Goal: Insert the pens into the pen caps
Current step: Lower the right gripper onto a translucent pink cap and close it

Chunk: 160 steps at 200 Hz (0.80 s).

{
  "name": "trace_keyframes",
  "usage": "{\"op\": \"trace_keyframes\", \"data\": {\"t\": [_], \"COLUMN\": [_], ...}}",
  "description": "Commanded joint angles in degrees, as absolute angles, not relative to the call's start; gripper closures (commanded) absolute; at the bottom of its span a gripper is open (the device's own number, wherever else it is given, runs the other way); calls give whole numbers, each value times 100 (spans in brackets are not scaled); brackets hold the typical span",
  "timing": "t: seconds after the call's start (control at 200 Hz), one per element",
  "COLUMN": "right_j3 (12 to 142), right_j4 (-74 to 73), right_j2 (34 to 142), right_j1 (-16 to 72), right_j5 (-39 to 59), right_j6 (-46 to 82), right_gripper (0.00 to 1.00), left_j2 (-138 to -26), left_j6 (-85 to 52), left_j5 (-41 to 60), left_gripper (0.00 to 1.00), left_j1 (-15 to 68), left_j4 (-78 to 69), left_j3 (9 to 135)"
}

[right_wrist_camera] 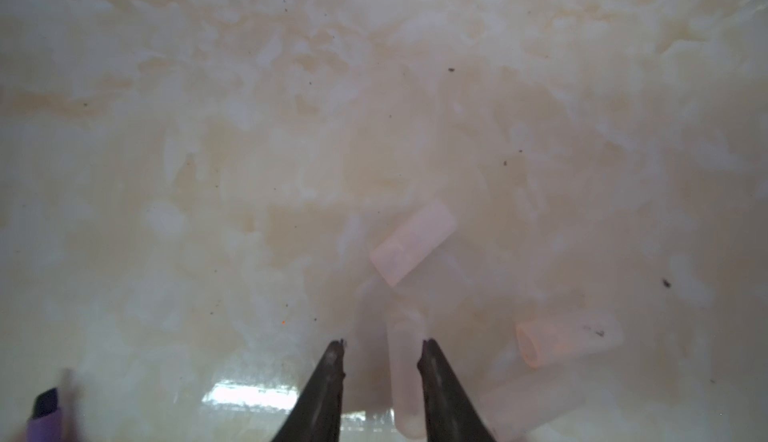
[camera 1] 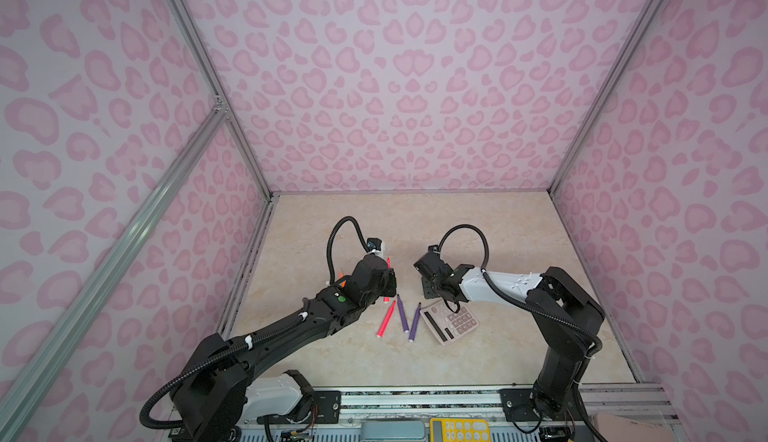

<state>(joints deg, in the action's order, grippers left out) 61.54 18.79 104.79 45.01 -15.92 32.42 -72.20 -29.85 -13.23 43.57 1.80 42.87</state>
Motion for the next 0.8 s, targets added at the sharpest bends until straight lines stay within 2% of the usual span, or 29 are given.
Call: {"op": "trace_keyframes", "data": {"t": [0.0,0.28,0.795], "right_j3": [6265,6445,6132], "right_j4": [2245,2333,1959], "right_j2": [10613,10920,10759], "right_j1": [4509,4486,4368], "right_j5": [-1964,-2032,-1705], "right_j6": [3227,3187,3269], "right_gripper": [66,67,72], "left_j2": [-7267,-7365,-7269], "left_j6": [-2927,-2918,-2900], "left_j5": [-1315,-1281,-1225], "left_gripper": [97,97,97], "left_j1": [4352,4359,4353], "left_j4": [180,176,166], "left_j3": [4381,4418,4388]}}
